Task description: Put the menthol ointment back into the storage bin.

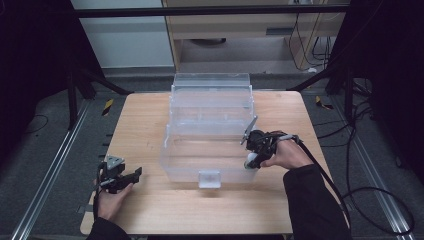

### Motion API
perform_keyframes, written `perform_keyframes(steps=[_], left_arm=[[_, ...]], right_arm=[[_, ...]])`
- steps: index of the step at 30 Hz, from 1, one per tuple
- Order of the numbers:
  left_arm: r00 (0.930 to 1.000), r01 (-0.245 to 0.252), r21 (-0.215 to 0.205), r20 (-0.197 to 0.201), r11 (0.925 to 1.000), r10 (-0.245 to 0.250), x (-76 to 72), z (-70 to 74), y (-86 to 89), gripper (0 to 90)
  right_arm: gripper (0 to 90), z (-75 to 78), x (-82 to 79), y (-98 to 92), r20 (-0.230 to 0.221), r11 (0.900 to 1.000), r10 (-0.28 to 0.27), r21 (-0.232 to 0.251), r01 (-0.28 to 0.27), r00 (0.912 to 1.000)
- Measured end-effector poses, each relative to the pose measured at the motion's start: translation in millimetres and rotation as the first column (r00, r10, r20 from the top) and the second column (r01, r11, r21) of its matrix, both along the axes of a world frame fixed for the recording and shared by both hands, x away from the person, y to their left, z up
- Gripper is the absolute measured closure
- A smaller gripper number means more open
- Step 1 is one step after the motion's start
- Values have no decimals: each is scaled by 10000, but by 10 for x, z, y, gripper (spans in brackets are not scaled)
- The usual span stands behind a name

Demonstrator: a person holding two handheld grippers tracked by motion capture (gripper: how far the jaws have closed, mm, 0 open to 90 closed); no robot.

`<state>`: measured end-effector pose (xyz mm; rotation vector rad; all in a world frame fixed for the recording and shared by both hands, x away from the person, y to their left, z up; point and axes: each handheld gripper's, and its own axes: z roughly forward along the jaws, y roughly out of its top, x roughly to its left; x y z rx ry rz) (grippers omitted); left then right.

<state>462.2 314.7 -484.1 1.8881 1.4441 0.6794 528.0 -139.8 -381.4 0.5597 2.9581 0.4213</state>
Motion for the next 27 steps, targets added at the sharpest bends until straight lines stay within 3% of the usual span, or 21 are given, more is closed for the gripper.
perform_keyframes(steps=[27], left_arm=[[10000,6,-6,-6,10000,-6,2,-2,2,318]], right_arm=[[493,-94,20,28,-29,9998,-108,-136,108,9999]])
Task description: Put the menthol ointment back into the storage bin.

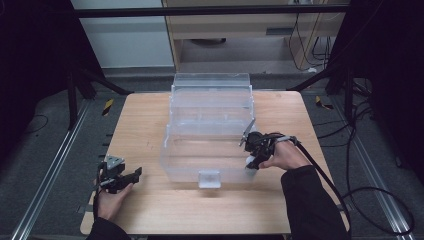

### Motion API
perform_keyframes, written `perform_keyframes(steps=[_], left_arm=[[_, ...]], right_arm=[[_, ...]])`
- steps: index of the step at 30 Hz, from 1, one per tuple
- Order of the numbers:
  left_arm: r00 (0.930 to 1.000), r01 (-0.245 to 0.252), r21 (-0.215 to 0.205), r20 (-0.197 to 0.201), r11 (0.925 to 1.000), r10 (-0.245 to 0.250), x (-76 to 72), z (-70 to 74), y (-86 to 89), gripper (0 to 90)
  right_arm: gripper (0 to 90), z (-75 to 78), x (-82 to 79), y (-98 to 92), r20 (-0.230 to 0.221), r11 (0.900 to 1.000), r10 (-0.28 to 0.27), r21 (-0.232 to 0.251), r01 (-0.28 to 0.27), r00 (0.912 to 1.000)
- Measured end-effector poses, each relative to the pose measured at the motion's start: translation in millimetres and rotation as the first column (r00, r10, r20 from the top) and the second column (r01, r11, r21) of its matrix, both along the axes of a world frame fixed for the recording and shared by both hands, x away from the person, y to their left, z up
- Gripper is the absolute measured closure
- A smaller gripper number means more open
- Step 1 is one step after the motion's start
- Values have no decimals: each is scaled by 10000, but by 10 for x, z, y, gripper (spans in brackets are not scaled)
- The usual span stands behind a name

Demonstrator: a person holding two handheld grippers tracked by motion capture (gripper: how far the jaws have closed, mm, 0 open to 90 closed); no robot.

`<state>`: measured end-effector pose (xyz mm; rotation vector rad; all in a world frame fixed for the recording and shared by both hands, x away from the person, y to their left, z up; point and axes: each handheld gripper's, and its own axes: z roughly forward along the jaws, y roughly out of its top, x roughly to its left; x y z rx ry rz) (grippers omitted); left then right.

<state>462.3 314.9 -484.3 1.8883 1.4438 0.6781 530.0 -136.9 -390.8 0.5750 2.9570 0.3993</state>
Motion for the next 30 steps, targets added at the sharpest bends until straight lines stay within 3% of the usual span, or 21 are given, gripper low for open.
perform_keyframes(steps=[9,17,20,22,25,28,30], left_arm=[[10000,-7,16,-3,10000,7,-1,2,-2,318],[10000,-11,4,22,10000,11,-3,3,0,318],[10000,-6,5,19,10000,6,-4,5,1,317],[10000,0,10,21,10000,0,-5,5,0,317],[10000,-5,22,13,10000,5,-5,4,-1,317],[10000,-10,37,2,10000,10,-5,3,-5,317],[10000,-11,38,0,10000,11,-6,3,-6,317]], right_arm=[[491,51,-14,-28,154,9998,-102,168,100,9998],[387,195,-89,-111,813,9923,-613,1121,520,9948],[297,267,-155,-182,1244,9839,-1003,1599,798,9872],[234,306,-211,-256,1575,9758,-1265,1974,943,9794],[215,331,-284,-374,1844,9596,-1726,2532,1230,9676],[194,328,-383,-524,1963,9241,-2640,3318,1894,9443],[189,308,-445,-623,1901,8914,-3296,3855,2384,9248]])
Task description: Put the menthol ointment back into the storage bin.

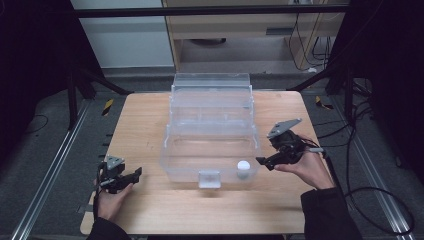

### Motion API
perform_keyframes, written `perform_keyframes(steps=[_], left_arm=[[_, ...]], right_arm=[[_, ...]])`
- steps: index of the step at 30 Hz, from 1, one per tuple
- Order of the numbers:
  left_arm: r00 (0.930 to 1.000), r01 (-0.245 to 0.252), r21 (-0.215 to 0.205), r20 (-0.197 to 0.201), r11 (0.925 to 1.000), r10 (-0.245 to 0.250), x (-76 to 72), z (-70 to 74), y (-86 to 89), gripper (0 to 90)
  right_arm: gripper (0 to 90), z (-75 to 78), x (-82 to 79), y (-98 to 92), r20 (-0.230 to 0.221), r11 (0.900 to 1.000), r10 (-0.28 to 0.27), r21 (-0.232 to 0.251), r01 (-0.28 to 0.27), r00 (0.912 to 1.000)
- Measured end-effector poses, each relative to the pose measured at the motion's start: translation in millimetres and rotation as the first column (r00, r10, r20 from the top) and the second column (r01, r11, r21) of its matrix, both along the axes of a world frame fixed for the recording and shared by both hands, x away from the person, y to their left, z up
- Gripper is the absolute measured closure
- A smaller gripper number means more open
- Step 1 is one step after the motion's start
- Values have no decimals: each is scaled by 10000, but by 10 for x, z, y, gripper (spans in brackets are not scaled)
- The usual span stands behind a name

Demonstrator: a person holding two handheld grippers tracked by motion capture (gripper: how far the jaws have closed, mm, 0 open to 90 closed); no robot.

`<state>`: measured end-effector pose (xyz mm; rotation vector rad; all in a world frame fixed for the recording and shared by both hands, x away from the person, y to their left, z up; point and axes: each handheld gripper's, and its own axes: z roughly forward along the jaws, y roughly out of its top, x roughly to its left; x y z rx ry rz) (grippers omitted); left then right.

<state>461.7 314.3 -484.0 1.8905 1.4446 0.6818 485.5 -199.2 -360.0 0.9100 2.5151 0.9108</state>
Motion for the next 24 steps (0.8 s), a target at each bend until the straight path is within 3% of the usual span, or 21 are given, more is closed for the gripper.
perform_keyframes(steps=[5,8,9,12,16,19,20,22,24], left_arm=[[10000,8,8,-31,10000,-8,-2,-4,-5,317],[10000,4,4,-32,10000,-4,-3,-5,-5,320],[10000,1,-4,-38,10000,-1,-4,-5,-5,321],[10000,7,-6,-51,10000,-7,-2,-6,-4,328],[10000,50,-33,-47,10000,-50,-4,-3,-4,346],[10000,58,-61,-42,10000,-58,-2,-3,-2,363],[10000,72,-74,-27,9999,-73,-3,0,0,369],[10000,70,-121,-16,9999,-70,-5,5,6,385],[10000,43,-133,-43,9999,-44,-3,9,13,410]], right_arm=[[172,-167,-130,-208,298,9843,-1444,1065,1405,9891],[172,-322,-201,-339,322,9588,-2296,1792,2204,9727],[172,-358,-209,-371,430,9544,-2411,1916,2289,9695],[164,-500,-250,-498,656,9284,-3055,2420,2819,9499],[157,-637,-266,-614,892,9019,-3625,2846,3250,9277],[149,-744,-284,-658,1006,8863,-3866,3155,3391,9168],[144,-777,-289,-669,1037,8855,-3921,3118,3445,9140],[150,-894,-335,-699,1123,8743,-4099,3314,3548,9052],[153,-998,-352,-738,1008,8716,-4178,3249,3670,9029]])
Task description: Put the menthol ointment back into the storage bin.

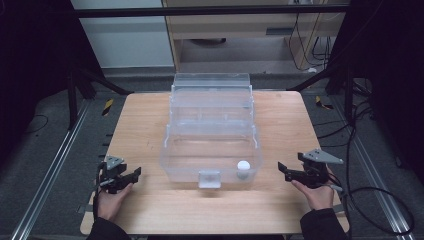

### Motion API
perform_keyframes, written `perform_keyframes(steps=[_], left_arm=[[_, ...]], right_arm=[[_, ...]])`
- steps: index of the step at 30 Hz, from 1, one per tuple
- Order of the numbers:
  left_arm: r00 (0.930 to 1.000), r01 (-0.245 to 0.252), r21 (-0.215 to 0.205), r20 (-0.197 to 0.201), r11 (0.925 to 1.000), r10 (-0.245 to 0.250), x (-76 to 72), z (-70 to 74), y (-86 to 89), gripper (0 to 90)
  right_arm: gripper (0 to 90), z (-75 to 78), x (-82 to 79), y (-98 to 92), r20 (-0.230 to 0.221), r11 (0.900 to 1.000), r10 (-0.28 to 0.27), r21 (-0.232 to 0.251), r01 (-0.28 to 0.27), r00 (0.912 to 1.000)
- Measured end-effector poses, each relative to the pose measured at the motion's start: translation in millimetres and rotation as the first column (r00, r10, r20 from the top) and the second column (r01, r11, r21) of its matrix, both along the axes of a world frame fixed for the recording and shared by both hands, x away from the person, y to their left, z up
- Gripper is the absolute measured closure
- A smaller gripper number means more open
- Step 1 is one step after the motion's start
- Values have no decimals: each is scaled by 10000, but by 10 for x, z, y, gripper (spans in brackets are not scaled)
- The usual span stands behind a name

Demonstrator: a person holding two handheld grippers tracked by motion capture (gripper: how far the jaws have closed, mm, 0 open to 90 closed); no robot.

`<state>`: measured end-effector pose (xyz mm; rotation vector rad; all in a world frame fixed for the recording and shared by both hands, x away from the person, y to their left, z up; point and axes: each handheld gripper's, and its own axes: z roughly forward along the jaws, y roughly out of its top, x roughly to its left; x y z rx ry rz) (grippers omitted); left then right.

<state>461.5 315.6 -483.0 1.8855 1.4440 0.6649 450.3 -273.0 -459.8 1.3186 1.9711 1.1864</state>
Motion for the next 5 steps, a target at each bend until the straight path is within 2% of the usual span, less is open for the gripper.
perform_keyframes(steps=[3,5], left_arm=[[10000,-38,-79,33,10000,38,-3,9,8,447],[9999,-75,-138,68,9999,76,-1,12,16,466]], right_arm=[[145,-112,20,-66,-236,9995,-301,-68,300,9993],[137,-160,43,-89,-467,9993,-348,95,352,9983]])
